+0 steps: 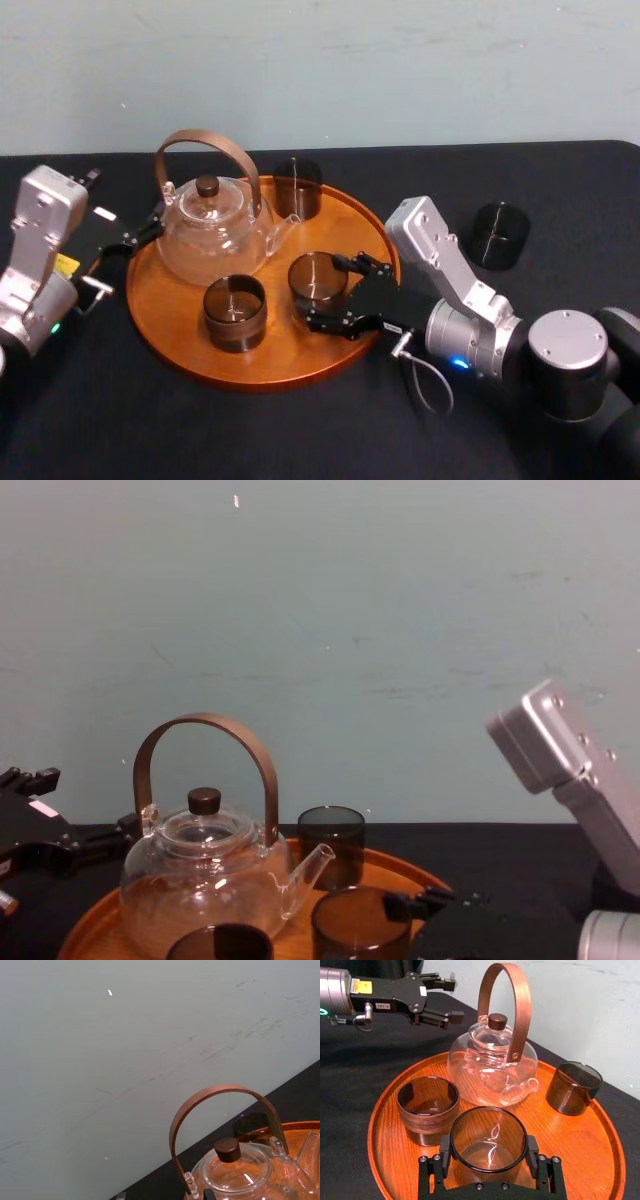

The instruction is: Pick up the glass from the table and place it on the tray.

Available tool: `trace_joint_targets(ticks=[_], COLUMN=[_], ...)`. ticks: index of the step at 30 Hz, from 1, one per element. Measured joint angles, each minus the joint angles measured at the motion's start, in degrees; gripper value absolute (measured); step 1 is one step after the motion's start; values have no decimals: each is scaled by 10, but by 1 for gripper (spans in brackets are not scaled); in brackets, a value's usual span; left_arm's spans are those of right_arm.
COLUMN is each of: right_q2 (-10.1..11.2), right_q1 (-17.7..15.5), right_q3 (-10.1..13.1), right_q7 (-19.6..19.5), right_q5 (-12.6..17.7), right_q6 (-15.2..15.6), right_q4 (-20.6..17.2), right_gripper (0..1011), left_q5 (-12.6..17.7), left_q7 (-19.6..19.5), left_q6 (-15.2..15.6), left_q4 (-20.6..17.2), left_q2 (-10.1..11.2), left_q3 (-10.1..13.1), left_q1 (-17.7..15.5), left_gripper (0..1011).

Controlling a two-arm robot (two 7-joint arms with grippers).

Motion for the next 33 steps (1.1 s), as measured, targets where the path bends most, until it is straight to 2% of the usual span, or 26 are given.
trace_joint_targets(ticks=[18,33], right_q2=[-12,-13], right_q1=[6,6], right_q3=[-8,-8], right_q7=[7,5], right_q5=[-1,-1], right_q6=[-9,-8], right_q4=[31,32], right_gripper=[900,900], left_q5=[0,0], left_q7=[0,0], left_q6=[0,0], left_q4=[0,0], left_q2=[0,0], left_q3=[0,0], left_q1=[0,0], left_gripper=[1001,1001])
